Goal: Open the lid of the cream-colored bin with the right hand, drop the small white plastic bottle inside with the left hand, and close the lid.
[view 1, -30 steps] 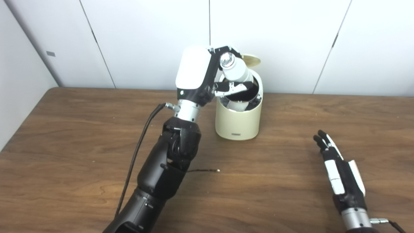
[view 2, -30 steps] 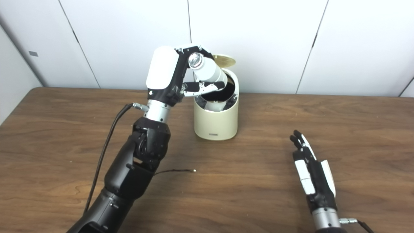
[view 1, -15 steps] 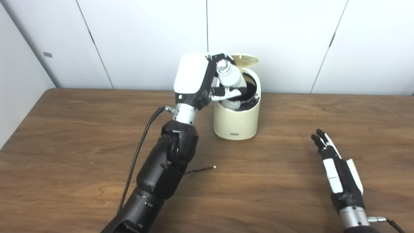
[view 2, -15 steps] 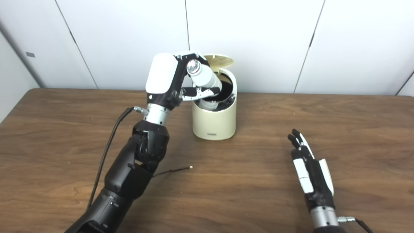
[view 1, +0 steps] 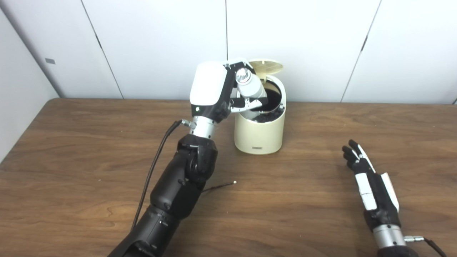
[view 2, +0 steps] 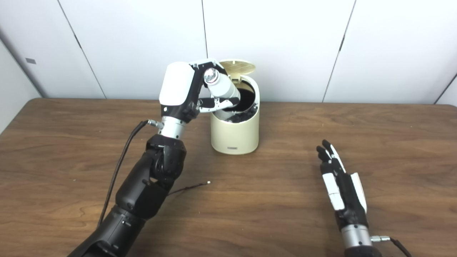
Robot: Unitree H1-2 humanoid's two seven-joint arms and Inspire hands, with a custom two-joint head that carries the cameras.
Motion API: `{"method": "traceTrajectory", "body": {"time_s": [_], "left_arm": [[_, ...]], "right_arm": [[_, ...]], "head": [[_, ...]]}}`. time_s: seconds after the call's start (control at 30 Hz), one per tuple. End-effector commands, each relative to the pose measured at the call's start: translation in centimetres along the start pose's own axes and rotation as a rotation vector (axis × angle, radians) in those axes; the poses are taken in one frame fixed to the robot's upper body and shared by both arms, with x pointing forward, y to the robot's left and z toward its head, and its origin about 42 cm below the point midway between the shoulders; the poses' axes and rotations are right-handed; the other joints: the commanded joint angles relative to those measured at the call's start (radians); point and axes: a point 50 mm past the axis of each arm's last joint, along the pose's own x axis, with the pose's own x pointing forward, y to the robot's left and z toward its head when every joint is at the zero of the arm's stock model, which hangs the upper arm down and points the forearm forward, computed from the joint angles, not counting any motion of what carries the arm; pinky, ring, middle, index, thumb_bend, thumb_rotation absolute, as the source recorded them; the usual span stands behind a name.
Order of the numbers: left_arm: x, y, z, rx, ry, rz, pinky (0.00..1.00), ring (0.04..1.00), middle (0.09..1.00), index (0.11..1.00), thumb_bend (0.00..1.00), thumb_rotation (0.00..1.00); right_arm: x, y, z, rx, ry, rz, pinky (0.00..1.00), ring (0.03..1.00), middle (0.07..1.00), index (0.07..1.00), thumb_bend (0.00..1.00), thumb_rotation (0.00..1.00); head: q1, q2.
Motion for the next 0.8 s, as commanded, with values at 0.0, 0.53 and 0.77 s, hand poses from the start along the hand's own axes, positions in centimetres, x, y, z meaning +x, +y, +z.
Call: {"method": "traceTrajectory", "body": {"time_s": [0.0,0.53,0.77], "left_arm": [[2.34,1.37,0.93,0.019,-0.068,0.072,0.34,0.361,0.471,0.521,0.5,0.0],[2.17,1.47,1.01,0.04,-0.024,-0.015,0.36,0.379,0.462,0.57,0.5,0.0],[2.12,1.57,1.22,0.039,0.003,-0.036,0.36,0.435,0.498,0.645,0.54,0.0]], "right_arm": [[0.23,0.23,0.19,0.004,-0.027,0.006,0.95,0.929,0.909,0.959,0.71,1.0],[0.36,0.2,0.12,0.011,-0.028,0.005,0.96,0.933,0.906,0.958,0.7,1.0],[0.29,0.08,0.11,0.012,-0.022,0.008,0.95,0.925,0.9,0.954,0.72,1.0]], "head": [[0.001,0.001],[0.002,0.002],[-0.002,-0.002]]}}
